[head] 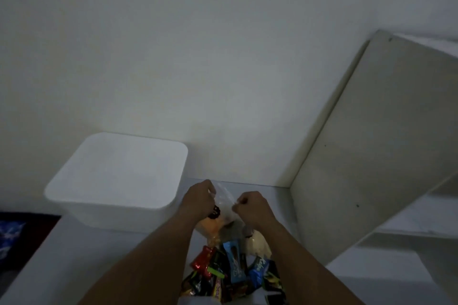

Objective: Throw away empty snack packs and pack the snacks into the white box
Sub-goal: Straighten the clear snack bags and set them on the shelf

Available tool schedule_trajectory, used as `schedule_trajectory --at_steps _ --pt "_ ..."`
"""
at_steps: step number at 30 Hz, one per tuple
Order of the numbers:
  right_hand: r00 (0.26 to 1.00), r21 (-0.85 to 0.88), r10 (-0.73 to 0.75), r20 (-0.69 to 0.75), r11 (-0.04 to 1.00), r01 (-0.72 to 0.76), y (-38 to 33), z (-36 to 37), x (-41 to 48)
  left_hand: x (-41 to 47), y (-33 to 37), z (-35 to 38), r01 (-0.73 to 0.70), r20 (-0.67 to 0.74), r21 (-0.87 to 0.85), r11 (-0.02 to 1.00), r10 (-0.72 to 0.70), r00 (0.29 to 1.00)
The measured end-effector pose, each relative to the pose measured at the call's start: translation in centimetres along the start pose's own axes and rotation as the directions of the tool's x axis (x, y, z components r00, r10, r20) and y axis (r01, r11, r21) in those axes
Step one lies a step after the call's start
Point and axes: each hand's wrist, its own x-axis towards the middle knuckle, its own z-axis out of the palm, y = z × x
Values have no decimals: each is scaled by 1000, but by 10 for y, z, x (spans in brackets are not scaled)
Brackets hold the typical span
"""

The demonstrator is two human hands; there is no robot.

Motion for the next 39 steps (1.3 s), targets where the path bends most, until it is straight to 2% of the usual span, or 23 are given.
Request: schedule_trajectory --at_steps 5,9,12,18,29,36,39 --pt "988 165 -85 -125 981 106 -35 -53 -19 -17 47 -47 -33 -62 -63 997 29 998" --pt "965 265 -119 -235 947 182 -62 -92 -30 -26 81 -86 -70 -54 -292 954 57 997" --pt "942 275 -151 -299 932 237 -80 -119 -38 -40 110 -112 -128 -82 -442 888 102 991" --pt "886 217 -260 -384 907 360 -113 -169 -52 -60 160 -148 -153 -72 -614 774 138 988" --pt "838 146 -350 -418 885 442 -144 -212 -64 -63 205 -178 -263 -97 -664 700 268 959" --pt "831 161 -372 -414 869 469 -154 -219 -66 -53 215 -184 -417 -240 -543 728 342 909" --pt "823 145 -377 -426 869 473 -158 -224 -65 -53 217 -185 -420 -219 -581 698 362 906"
